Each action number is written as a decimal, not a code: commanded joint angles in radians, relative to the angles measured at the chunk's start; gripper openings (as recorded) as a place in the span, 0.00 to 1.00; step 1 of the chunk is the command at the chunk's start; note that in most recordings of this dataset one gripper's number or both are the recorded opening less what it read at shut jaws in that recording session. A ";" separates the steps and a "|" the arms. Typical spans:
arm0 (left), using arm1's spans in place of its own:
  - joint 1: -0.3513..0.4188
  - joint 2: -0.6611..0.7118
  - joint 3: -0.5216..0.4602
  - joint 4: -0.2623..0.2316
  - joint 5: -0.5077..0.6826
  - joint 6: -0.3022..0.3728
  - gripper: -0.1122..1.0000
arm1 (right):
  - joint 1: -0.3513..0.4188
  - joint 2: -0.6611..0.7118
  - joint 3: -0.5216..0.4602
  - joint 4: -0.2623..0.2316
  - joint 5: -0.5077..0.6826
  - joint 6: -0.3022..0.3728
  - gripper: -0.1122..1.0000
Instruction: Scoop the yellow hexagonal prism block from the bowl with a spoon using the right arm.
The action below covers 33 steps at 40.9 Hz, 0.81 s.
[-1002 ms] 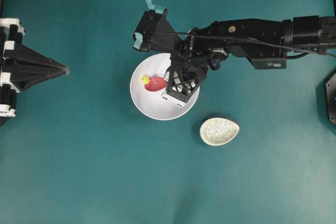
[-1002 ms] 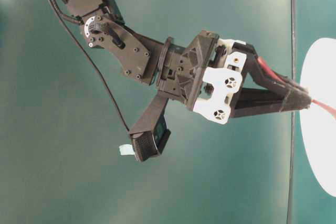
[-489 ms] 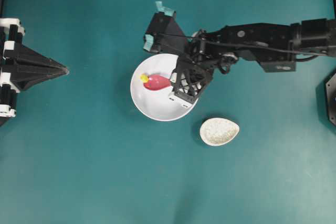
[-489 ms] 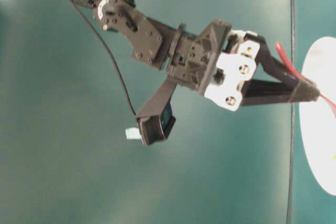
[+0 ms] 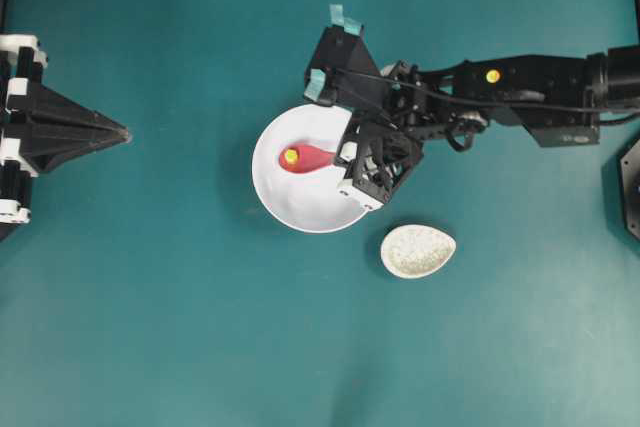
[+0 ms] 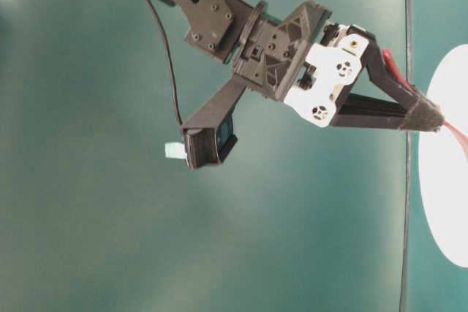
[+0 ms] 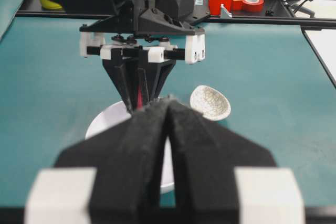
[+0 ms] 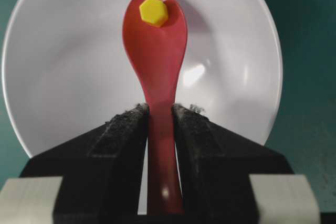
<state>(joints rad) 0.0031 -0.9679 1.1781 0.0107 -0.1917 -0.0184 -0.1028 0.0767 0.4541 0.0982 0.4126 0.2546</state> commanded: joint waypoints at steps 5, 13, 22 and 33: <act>0.000 0.008 -0.015 0.003 0.000 0.000 0.10 | 0.012 -0.063 0.052 0.000 -0.107 -0.002 0.31; 0.000 0.008 -0.015 0.003 0.000 0.000 0.10 | 0.018 -0.109 0.129 0.003 -0.233 -0.002 0.31; 0.000 0.008 -0.015 0.003 0.000 0.000 0.10 | 0.020 -0.164 0.201 0.002 -0.348 -0.002 0.31; 0.000 0.008 -0.015 0.003 0.000 0.000 0.10 | 0.020 -0.250 0.233 0.000 -0.367 -0.009 0.31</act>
<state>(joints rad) 0.0015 -0.9679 1.1781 0.0107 -0.1871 -0.0184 -0.0859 -0.1227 0.6995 0.0997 0.0476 0.2500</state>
